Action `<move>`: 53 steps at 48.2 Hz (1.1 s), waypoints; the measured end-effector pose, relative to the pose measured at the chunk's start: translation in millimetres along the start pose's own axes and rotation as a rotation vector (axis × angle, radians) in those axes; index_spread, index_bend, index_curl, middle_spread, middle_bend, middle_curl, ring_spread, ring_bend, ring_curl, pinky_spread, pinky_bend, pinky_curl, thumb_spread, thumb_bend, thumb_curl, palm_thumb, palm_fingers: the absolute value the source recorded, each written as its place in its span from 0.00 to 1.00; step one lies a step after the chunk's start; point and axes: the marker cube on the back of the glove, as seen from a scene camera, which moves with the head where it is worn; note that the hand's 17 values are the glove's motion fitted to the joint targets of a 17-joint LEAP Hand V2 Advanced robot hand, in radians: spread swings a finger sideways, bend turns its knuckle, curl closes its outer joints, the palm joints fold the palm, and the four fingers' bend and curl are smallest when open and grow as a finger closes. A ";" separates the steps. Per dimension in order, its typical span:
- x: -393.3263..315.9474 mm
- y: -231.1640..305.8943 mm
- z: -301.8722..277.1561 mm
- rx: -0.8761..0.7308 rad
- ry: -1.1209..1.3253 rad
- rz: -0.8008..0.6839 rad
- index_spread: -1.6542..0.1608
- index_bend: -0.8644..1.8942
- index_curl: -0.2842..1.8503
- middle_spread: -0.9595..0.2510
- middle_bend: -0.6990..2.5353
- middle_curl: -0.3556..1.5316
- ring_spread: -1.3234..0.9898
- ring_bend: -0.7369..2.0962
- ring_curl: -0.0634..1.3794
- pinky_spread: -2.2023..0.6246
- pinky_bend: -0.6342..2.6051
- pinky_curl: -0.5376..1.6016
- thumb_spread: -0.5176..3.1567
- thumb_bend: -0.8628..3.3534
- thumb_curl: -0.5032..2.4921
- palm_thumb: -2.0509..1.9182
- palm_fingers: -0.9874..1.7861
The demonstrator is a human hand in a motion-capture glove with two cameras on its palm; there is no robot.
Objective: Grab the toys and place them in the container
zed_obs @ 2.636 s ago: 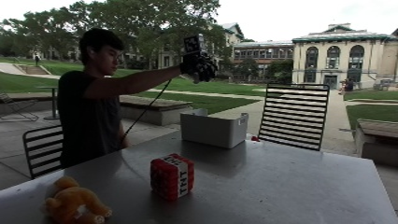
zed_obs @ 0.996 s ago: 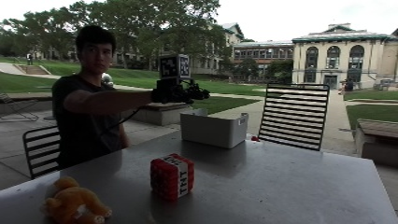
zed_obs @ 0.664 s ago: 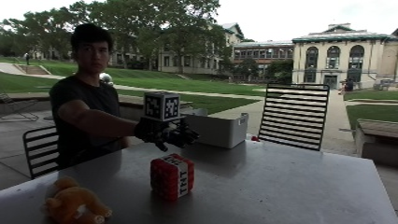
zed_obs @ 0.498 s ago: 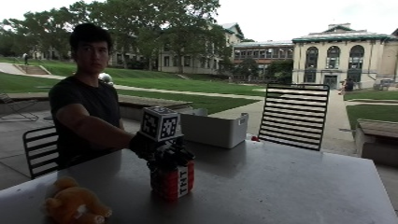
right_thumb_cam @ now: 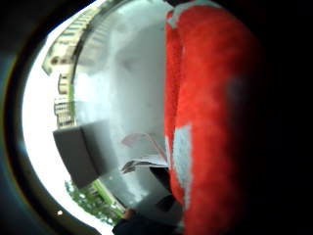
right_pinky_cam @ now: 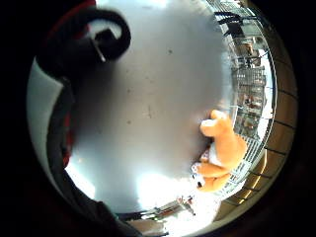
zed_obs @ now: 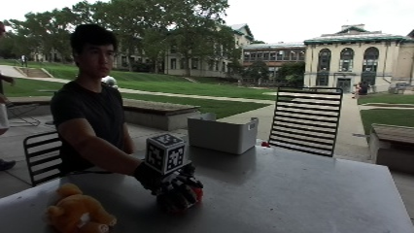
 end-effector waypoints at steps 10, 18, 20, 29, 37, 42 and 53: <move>-2.7 -2.8 -17.4 0.080 -0.027 0.037 0.72 0.38 0.26 0.58 0.39 0.41 0.42 0.59 0.36 0.62 0.49 0.38 0.46 0.30 0.32 0.72 0.81; -9.5 9.1 -15.1 0.082 -0.060 0.066 0.75 0.40 0.29 0.61 0.47 0.46 0.44 0.66 0.40 0.61 0.43 0.37 0.45 0.32 0.34 0.76 0.85; -11.8 12.6 -15.5 0.086 -0.049 0.076 0.76 0.42 0.29 0.62 0.48 0.47 0.44 0.67 0.41 0.62 0.42 0.37 0.46 0.33 0.34 0.76 0.85; -17.9 22.9 -43.6 0.048 -0.029 0.097 0.81 0.56 0.37 0.65 0.52 0.49 0.47 0.65 0.40 0.61 0.43 0.40 0.56 0.38 0.35 0.77 0.87; -35.3 34.7 -95.9 0.070 -0.058 0.105 0.81 0.52 0.38 0.58 0.50 0.48 0.43 0.68 0.39 0.61 0.48 0.43 0.46 0.31 0.37 0.71 0.76; -50.6 41.1 -132.4 0.062 -0.080 0.128 0.79 0.49 0.39 0.54 0.48 0.48 0.42 0.67 0.39 0.61 0.50 0.45 0.41 0.29 0.38 0.69 0.73; -104.0 60.6 -209.3 0.166 -0.085 0.084 0.74 0.41 0.39 0.48 0.45 0.50 0.40 0.67 0.39 0.62 0.53 0.46 0.36 0.27 0.41 0.69 0.70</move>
